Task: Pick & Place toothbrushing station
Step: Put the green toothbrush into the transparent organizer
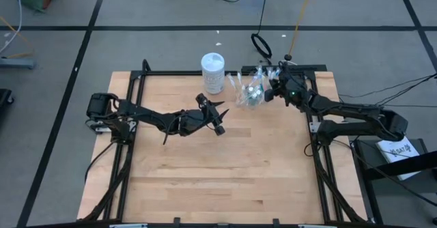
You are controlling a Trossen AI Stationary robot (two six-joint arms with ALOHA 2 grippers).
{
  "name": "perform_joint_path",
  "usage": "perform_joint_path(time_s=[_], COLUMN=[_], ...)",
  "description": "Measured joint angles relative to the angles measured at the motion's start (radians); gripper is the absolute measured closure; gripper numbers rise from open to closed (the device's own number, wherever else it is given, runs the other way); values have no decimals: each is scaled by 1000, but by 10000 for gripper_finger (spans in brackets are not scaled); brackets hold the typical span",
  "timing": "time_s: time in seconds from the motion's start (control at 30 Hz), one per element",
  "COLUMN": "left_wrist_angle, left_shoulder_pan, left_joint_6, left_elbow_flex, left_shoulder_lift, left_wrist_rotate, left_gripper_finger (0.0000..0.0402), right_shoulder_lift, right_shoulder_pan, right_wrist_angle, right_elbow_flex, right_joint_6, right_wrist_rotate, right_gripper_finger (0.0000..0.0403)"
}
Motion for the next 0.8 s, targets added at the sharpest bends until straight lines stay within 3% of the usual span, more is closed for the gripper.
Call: perform_joint_path(time_s=[0.8], left_wrist_angle=[-8], left_shoulder_pan=[0], left_joint_6=[0], left_elbow_flex=[0], left_shoulder_lift=[0], left_wrist_rotate=[0], left_gripper_finger=[229], right_shoulder_lift=[12], right_shoulder_pan=[-20], right_wrist_angle=[-22], right_elbow_flex=[0], right_joint_6=[-111], right_wrist_rotate=[-1], right_gripper_finger=[360])
